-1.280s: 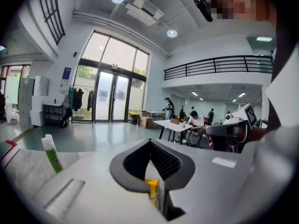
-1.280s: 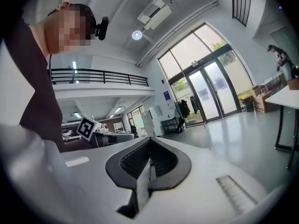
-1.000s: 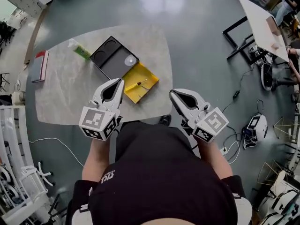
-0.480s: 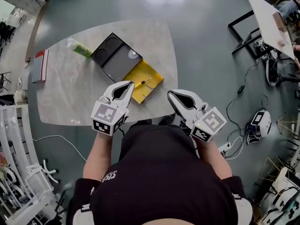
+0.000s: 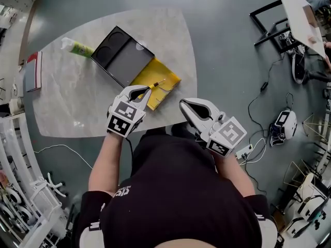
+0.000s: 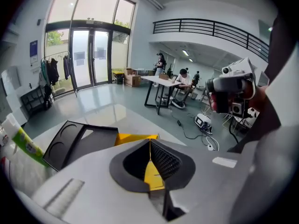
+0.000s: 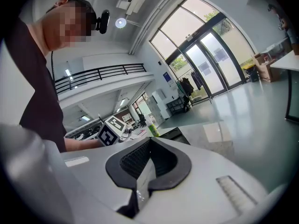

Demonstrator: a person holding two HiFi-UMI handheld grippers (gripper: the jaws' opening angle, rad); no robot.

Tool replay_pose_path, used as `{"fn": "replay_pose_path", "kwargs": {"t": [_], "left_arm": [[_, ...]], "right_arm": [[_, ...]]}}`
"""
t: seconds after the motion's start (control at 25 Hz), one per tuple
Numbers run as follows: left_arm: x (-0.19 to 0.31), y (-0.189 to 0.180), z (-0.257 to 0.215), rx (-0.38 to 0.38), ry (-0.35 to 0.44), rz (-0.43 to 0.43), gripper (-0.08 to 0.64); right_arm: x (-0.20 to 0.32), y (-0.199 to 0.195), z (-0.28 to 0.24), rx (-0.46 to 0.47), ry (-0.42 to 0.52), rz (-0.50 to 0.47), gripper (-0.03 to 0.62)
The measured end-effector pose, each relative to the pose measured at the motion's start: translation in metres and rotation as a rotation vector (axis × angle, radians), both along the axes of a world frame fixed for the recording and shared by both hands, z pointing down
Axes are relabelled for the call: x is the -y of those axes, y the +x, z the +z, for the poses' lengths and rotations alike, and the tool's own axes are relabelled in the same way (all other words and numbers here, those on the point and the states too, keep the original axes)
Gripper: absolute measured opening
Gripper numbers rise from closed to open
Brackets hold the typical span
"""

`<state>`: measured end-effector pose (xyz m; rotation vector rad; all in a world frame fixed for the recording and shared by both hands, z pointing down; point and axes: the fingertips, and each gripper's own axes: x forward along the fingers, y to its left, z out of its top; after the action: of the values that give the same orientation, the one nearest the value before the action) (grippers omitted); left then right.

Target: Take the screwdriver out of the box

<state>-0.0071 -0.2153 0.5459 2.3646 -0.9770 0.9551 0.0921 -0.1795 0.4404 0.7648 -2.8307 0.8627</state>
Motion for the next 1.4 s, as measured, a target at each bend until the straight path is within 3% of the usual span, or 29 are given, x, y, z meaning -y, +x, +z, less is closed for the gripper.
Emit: {"fn": "replay_pose_path", "kwargs": {"t": [0.2,0.32,0.68,0.96,1.4], "left_arm": [[0.005,0.01,0.031,0.024,-0.068,0.073,0.011],[0.0,0.016,0.053,0.056,-0.121,0.12,0.11],[-0.001,0.022,0.102,0.161,-0.171,0.198,0.123],[0.008,0.026,0.14,0.193,-0.231,0.191,0.194],[0.002,0.02,0.181,0.318,-0.282,0.278,0.196]], "right_arm": [[0.002,-0.004,0.013,-0.003,-0.035,-0.022,0.014],[0.002,-0.004,0.018,-0.004,-0.05,-0.026,0.014],[-0.002,-0.006,0.04,-0.006,-0.107,-0.034,0.014],[-0.011,-0.005,0.064,-0.001,-0.176,-0.028,0.014],[-0.003,0.003,0.091,-0.002,-0.226,0.008,0.014]]}}
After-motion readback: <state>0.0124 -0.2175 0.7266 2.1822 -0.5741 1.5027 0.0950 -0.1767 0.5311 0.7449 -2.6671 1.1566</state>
